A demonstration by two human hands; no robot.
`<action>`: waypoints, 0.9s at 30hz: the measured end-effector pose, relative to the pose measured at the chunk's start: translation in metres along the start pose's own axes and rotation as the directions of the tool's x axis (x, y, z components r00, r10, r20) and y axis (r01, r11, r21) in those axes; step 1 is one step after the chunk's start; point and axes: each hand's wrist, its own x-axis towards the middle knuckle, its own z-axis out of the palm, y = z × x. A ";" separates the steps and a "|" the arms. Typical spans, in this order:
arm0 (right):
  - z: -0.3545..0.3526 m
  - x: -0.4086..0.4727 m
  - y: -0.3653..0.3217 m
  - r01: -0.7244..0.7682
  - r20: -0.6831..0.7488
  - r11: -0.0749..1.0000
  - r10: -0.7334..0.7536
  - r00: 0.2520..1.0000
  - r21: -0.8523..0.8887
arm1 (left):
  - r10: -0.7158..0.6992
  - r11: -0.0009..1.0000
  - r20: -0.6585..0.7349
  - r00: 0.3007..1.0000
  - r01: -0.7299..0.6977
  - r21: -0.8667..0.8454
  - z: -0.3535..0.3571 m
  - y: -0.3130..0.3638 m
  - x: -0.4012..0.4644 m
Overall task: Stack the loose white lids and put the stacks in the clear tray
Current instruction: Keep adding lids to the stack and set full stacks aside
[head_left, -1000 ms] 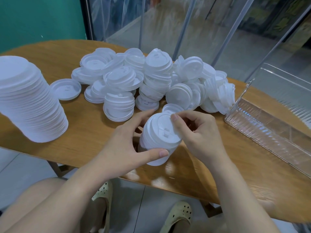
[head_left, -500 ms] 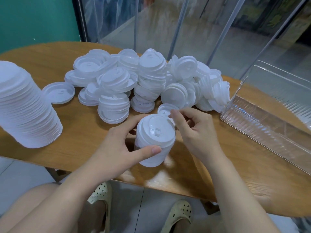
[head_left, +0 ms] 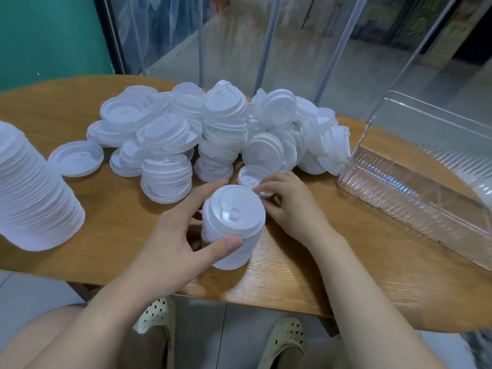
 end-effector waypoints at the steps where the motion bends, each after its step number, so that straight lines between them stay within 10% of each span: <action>1: 0.000 0.000 0.000 -0.007 -0.010 1.000 0.008 1.000 0.007 | -0.001 1.000 0.000 1.000 0.001 -0.003 0.000 0.000 0.000; 27: -0.033 -0.021 -0.012 -0.129 -0.129 0.982 0.147 0.981 0.137 | -0.035 0.999 -0.014 0.999 0.035 0.008 -0.001 -0.004 0.000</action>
